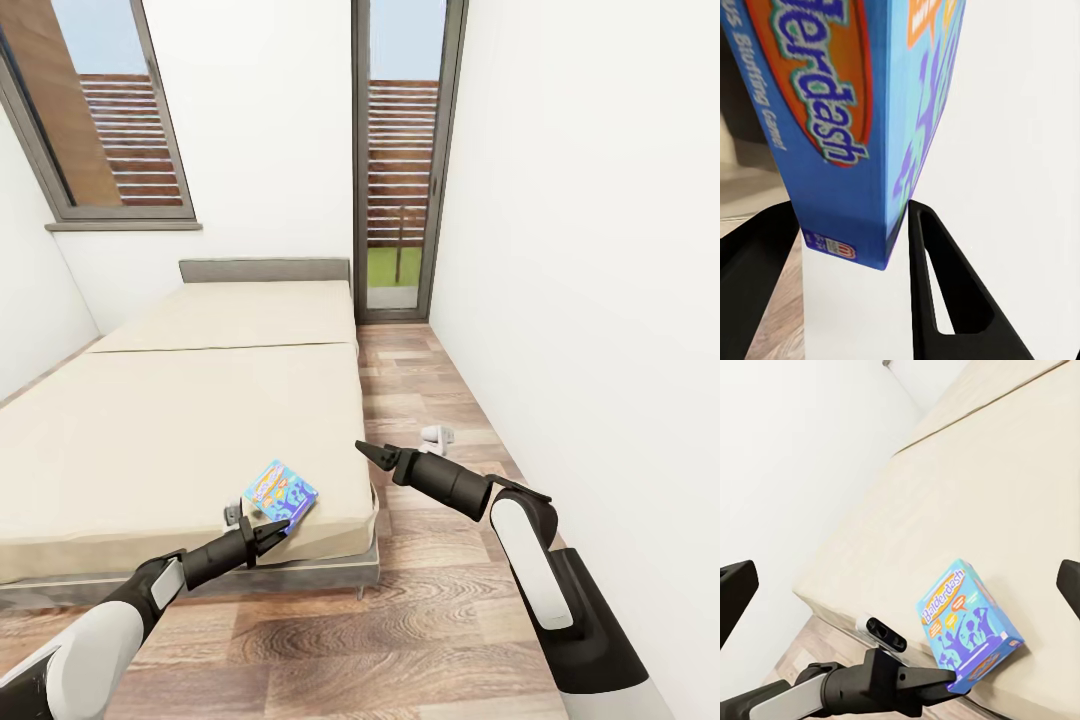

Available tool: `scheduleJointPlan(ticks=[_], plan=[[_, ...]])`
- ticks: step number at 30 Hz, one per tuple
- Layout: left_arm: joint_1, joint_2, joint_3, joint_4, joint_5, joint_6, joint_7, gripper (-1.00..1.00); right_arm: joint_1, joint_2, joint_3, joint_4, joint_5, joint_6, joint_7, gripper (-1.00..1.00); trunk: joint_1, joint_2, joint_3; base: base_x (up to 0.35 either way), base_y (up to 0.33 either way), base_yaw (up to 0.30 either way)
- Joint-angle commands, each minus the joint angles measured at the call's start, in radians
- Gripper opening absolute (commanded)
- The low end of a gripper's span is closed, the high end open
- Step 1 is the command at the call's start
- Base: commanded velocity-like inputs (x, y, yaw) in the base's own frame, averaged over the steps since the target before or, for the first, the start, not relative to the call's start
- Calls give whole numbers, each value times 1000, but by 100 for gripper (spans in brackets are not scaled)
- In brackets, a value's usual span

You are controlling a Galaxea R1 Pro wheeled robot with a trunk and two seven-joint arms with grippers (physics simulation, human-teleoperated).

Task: Put all the toys in the child's room - the three board games (two on the bed and one on the table), the two jigsaw puzzles on the table, and the tennis ball on the table - inside the toy box on the table in the child's room.

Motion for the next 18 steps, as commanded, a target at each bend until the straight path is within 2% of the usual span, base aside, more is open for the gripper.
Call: scheduleJointPlan(ticks=[1, 18], plan=[[0, 0, 0, 0, -12, 5, -2, -100, -1, 0, -1, 0, 1, 4, 3, 100, 0, 0, -1, 0, 0, 0], [0, 0, 0, 0, -12, 6, -4, -100, -1, 0, -1, 0, 1, 4, 2, 100, -4, 7, 2, 0, 0, 0]])
